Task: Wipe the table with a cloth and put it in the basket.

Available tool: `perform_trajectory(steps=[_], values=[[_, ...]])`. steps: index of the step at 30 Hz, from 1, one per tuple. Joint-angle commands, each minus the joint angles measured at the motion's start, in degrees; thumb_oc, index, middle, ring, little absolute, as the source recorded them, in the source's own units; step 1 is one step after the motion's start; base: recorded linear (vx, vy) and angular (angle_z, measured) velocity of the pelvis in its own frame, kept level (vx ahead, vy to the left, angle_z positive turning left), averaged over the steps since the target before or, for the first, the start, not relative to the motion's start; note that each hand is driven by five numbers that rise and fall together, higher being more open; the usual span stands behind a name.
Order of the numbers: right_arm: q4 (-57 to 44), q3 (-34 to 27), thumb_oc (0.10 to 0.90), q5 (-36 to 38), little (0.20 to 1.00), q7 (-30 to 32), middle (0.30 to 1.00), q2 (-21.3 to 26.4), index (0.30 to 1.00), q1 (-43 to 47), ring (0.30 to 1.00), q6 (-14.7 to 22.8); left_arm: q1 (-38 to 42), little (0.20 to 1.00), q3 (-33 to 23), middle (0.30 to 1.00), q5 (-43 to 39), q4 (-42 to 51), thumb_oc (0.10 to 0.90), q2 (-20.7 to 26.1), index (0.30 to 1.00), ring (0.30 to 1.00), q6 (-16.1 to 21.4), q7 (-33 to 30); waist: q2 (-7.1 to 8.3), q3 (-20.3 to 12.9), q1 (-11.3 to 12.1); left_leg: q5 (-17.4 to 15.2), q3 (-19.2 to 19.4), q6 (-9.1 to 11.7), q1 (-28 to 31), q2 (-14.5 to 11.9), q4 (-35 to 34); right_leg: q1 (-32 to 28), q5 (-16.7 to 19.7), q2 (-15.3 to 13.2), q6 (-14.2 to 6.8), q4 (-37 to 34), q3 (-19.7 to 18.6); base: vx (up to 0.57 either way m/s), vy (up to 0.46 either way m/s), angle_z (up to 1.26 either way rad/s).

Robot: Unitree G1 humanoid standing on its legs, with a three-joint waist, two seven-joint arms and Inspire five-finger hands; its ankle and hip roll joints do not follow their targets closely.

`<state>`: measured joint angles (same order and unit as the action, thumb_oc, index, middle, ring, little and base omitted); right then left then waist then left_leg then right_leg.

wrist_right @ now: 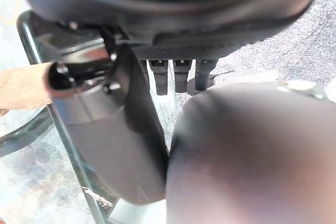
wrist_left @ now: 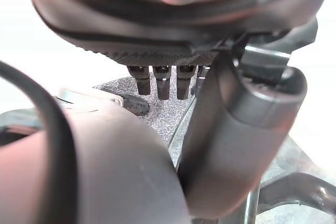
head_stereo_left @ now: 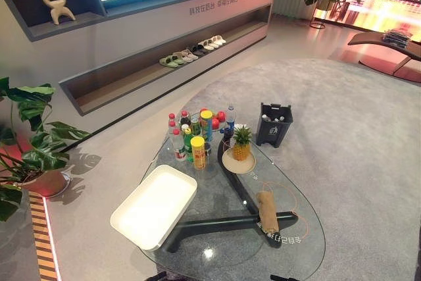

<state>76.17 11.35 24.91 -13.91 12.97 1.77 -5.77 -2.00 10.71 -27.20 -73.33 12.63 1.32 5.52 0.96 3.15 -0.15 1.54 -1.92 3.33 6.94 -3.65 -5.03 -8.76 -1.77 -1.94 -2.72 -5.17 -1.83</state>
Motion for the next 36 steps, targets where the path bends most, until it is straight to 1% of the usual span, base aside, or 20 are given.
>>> perform_trajectory(steps=[1, 2, 5, 9, 10, 12, 15, 17, 18, 21, 26, 28, 30, 32, 33, 36], values=[[3.4, 0.8, 0.8, 0.5, 0.9, -1.6, 0.9, 0.1, 0.9, 1.1, 0.9, -0.5, 3.9, 0.9, 2.0, 0.9, 0.3, -4.1, 0.8, -2.9, 0.9, 0.9, 2.3, -0.2, -0.24, 1.2, 0.2, -3.1, 4.2, -0.8, 0.2, 2.5, 0.0, 1.1, 1.6, -2.5, -3.0, 0.7, 8.9, 0.0, 0.0, 0.0], [3.4, 0.8, 0.8, 0.7, 0.9, -1.5, 0.9, 0.1, 0.9, 1.1, 0.9, -0.5, 3.9, 0.9, 2.0, 0.9, 0.2, -4.2, 0.8, -2.9, 0.9, 0.9, 2.3, -0.2, -0.25, 1.3, 0.2, -3.1, 4.2, -0.8, 0.2, 2.5, 0.0, 1.1, 1.6, -2.5, -3.0, 0.7, 8.9, 0.0, 0.0, 0.0], [3.7, 0.8, 0.8, 0.3, 0.9, -0.6, 0.9, -0.1, 0.9, 1.0, 0.9, 1.5, 4.0, 0.9, 2.1, 0.9, 0.2, -4.2, 0.8, -3.0, 0.9, 0.9, 2.3, -0.4, -0.24, 1.3, 0.3, -3.0, 4.1, -0.9, 0.2, 2.6, 0.0, 1.1, 1.6, -2.5, -2.9, 0.7, 9.1, 0.0, 0.0, 0.0], [3.0, 0.6, 0.8, 1.2, 0.9, 0.7, 0.9, -0.2, 0.9, 1.2, 0.9, 2.6, 4.0, 0.9, 2.1, 0.9, 0.2, -4.1, 0.8, -3.0, 0.9, 0.9, 2.2, -0.6, -0.05, 1.5, 0.4, -3.0, 4.5, -0.8, 0.4, 2.4, 0.0, 1.1, 1.6, -2.6, -3.0, 0.9, 9.4, 0.02, -0.002, 0.0], [2.9, 0.4, 0.8, 1.3, 0.9, 1.7, 0.9, -0.3, 0.9, 1.2, 0.9, 3.7, 3.7, 0.9, 1.8, 0.9, 0.5, -4.1, 0.8, -3.0, 0.9, 0.9, 2.4, -0.6, 0.06, 1.6, 0.5, -3.0, 4.8, -0.8, 0.6, 2.2, 0.0, 1.0, 1.6, -2.7, -3.0, 0.9, 9.7, 0.08, -0.01, 0.0], [2.7, 0.3, 0.8, 1.2, 0.9, 2.5, 0.9, -0.3, 0.9, 1.3, 0.9, 4.6, 3.6, 0.9, 1.7, 0.9, 0.8, -4.1, 0.8, -3.1, 0.9, 0.9, 2.3, -0.8, 0.14, 1.6, 0.5, -3.0, 5.0, -0.8, 0.6, 2.2, 0.0, 1.0, 1.6, -2.7, -3.0, 1.0, 9.8, 0.07, -0.009, 0.0], [1.8, -0.1, 0.8, 1.8, 0.9, 3.9, 0.9, 0.2, 0.9, 2.0, 0.9, 7.5, 3.5, 0.9, 1.6, 0.9, 0.9, -3.7, 0.8, -2.8, 0.9, 0.9, 2.0, -0.8, 0.34, 2.3, 0.8, -3.0, 5.1, -0.8, 0.3, 2.0, 0.2, 1.6, 1.5, -2.6, -3.0, 1.4, 9.7, 0.03, -0.015, 0.0], [1.5, -0.2, 0.8, 1.8, 0.9, 4.0, 0.9, 0.4, 0.9, 2.1, 0.9, 7.8, 3.4, 0.9, 1.6, 0.9, 0.9, -3.6, 0.8, -2.7, 0.9, 0.9, 2.0, -0.7, 0.37, 2.5, 0.8, -3.0, 5.1, -0.8, 0.3, 1.9, 0.3, 1.7, 1.5, -2.6, -3.0, 1.4, 9.7, 0.0, 0.0, 0.0], [0.1, -0.4, 0.8, 1.7, 0.9, 5.0, 0.9, 0.8, 0.9, 2.3, 0.9, 9.8, 3.3, 0.9, 1.7, 0.9, 0.9, -3.0, 0.8, -2.4, 0.9, 0.9, 1.6, -0.4, 0.53, 2.9, 0.8, -3.1, 5.2, -0.9, 0.0, 1.9, 0.7, 2.0, 1.5, -2.5, -3.0, 1.6, 9.5, 0.04, -0.031, -0.03], [-1.9, -0.9, 0.8, 3.1, 0.9, 6.2, 0.9, 1.7, 0.9, 2.6, 0.9, 11.4, 3.1, 0.9, 1.9, 0.9, 0.3, -2.1, 0.8, -1.9, 0.9, 0.9, 1.1, -0.6, 0.7, 3.5, 0.9, -3.3, 5.2, -1.0, -1.0, 1.9, 1.9, 2.8, 1.1, -2.4, -2.8, 2.7, 9.2, 0.04, -0.039, -0.07], [-6.6, -1.0, 0.8, 5.6, 0.9, 9.2, 0.9, 2.9, 0.9, 4.2, 0.9, 16.0, 3.6, 0.9, 3.0, 0.9, -0.6, -0.6, 0.8, -0.7, 0.9, 0.9, 1.2, -1.1, 0.87, 5.8, 1.0, -3.6, 4.4, -1.7, -4.4, 2.4, 4.4, 6.4, 0.4, -1.7, -2.1, 5.5, 8.9, -0.04, -0.044, -0.04], [-8.0, -1.2, 0.8, 7.3, 0.9, 11.0, 0.9, 3.5, 0.9, 5.3, 0.9, 17.7, 4.5, 0.9, 3.5, 0.9, -1.5, -0.1, 0.8, -0.2, 0.9, 0.9, 1.5, -1.6, 0.8, 7.5, 0.9, -3.3, 4.1, -1.7, -6.2, 2.6, 5.2, 7.9, 0.5, -1.5, -1.9, 6.1, 8.7, -0.13, -0.043, -0.02], [-9.3, -1.7, 0.8, 7.8, 0.9, 12.8, 0.9, 4.2, 0.9, 6.5, 0.9, 20.3, 5.4, 0.9, 3.8, 0.9, -3.0, 0.2, 0.8, -0.1, 0.9, 0.9, 2.7, -2.0, 0.36, 9.4, 0.8, -3.0, 3.6, -1.8, -8.1, 3.0, 5.8, 9.8, 0.9, -1.2, -1.8, 6.5, 8.4, -0.13, -0.02, 0.0], [-13.9, -0.8, 0.8, 7.7, 0.9, 16.7, 0.9, 4.1, 0.9, 6.7, 0.9, 20.9, 5.9, 0.9, 4.8, 0.9, -4.7, 1.5, 0.8, -0.3, 0.9, 0.9, 3.6, -2.9, -0.06, 11.3, 0.5, -2.7, 3.3, -2.2, -9.4, 3.6, 6.0, 11.1, 1.2, -1.1, -1.5, 6.6, 8.3, -0.11, 0.013, -0.01], [-14.7, -0.7, 0.8, 7.7, 0.9, 17.3, 0.9, 4.1, 0.9, 6.7, 0.9, 20.8, 5.9, 0.9, 4.9, 0.9, -4.9, 1.8, 0.8, -0.3, 0.9, 0.9, 3.7, -3.1, -0.09, 11.5, 0.4, -2.7, 3.2, -2.2, -9.6, 3.6, 6.0, 11.3, 1.2, -1.1, -1.5, 6.7, 8.3, -0.11, 0.004, -0.01], [-25.2, 1.3, 0.8, 6.6, 0.9, 24.5, 0.9, 4.0, 0.9, 6.1, 0.9, 19.6, 6.2, 0.9, 5.5, 0.9, -6.6, 4.8, 0.8, -0.4, 0.9, 0.9, 4.2, -5.0, -0.12, 14.0, -0.1, -2.1, 2.9, -2.4, -11.5, 4.0, 6.4, 13.3, 1.6, -0.8, -1.2, 7.1, 8.0, -0.09, -0.016, 0.0]])
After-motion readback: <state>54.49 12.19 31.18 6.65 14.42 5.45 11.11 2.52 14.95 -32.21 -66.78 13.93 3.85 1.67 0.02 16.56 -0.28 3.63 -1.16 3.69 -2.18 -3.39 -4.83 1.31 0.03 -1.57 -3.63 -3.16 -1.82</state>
